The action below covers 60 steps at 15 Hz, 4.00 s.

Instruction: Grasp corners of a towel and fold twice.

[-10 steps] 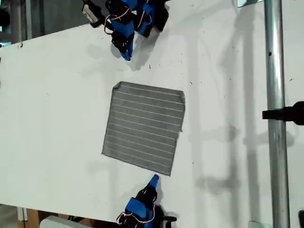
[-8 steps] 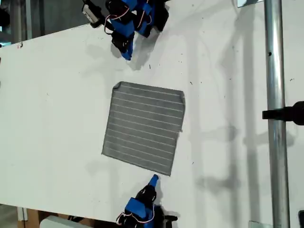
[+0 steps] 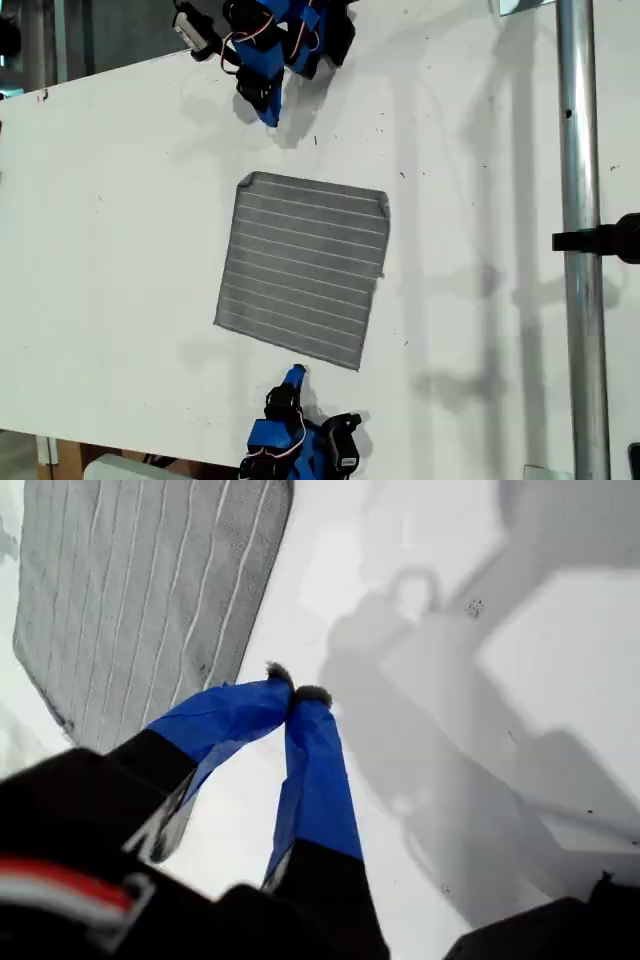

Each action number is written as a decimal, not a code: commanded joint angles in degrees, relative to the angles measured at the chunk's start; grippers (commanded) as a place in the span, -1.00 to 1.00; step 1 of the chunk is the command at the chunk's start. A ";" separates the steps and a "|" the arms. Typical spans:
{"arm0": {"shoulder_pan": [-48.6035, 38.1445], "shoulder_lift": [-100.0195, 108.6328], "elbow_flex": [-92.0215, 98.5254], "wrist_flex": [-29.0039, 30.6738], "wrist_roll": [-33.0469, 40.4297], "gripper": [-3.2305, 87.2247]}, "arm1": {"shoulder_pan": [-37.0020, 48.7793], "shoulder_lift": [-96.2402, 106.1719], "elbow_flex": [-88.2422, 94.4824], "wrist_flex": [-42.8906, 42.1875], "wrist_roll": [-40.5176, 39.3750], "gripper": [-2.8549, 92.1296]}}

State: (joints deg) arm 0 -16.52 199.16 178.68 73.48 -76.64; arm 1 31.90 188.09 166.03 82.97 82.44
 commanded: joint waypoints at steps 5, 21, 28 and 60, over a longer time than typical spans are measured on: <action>0.44 0.09 -1.76 0.62 -4.66 -0.99 | -5.45 0.26 -1.85 -2.11 -1.58 -0.95; 14.68 -67.24 -74.88 14.24 -8.35 -0.99 | -37.27 -91.76 -100.55 8.70 -29.79 -0.95; 15.64 -76.90 -86.48 20.92 -6.42 -0.97 | -46.05 -91.58 -99.14 7.73 -29.88 -0.94; 12.83 -77.43 -75.67 20.83 1.14 -0.31 | -41.31 -140.27 -106.17 4.48 -29.00 -0.94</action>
State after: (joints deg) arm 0 -2.55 120.06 103.45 95.01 -74.88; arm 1 -10.81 47.90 59.50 87.63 53.00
